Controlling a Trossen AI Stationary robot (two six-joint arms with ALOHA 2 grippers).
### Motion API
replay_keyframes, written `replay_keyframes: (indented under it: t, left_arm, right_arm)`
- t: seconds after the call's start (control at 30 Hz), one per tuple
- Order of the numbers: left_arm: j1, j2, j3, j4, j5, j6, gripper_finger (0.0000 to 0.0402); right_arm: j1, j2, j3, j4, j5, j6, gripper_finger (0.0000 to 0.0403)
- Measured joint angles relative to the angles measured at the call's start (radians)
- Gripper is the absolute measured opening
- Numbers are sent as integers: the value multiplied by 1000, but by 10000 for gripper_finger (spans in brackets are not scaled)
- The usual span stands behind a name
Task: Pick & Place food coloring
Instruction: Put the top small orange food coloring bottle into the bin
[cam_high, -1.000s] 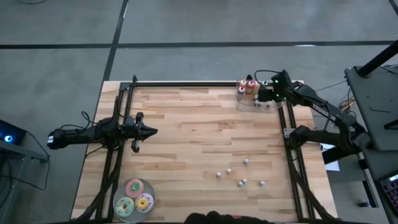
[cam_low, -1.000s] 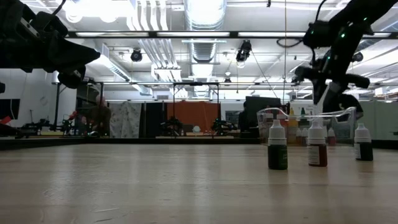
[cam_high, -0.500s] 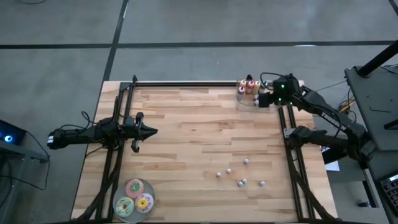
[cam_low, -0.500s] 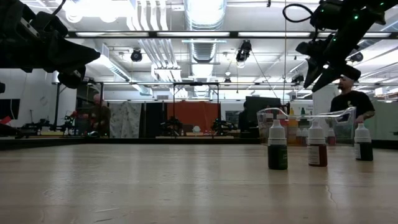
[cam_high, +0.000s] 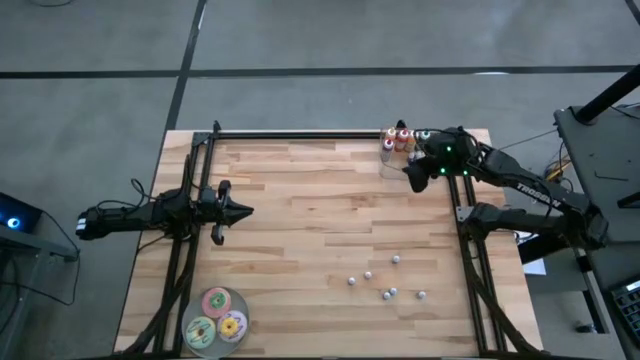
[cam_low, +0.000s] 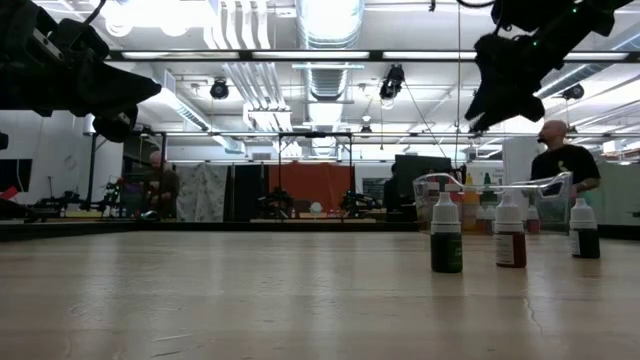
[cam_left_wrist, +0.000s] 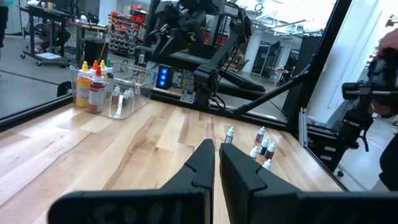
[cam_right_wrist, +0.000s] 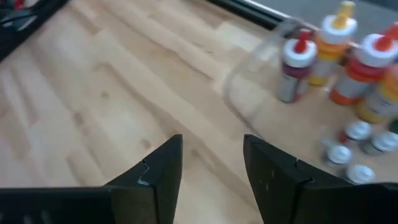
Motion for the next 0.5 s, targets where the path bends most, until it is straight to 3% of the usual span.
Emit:
replay_keyframes:
  t: [0.23,0.5]
  left_arm:
    - [0,0,0,0,0,0,0]
    - [0,0,0,0,0,0,0]
  right_arm:
    - [172,0,52,19,3,4,162]
    - [465,33,103,13,3,8,161]
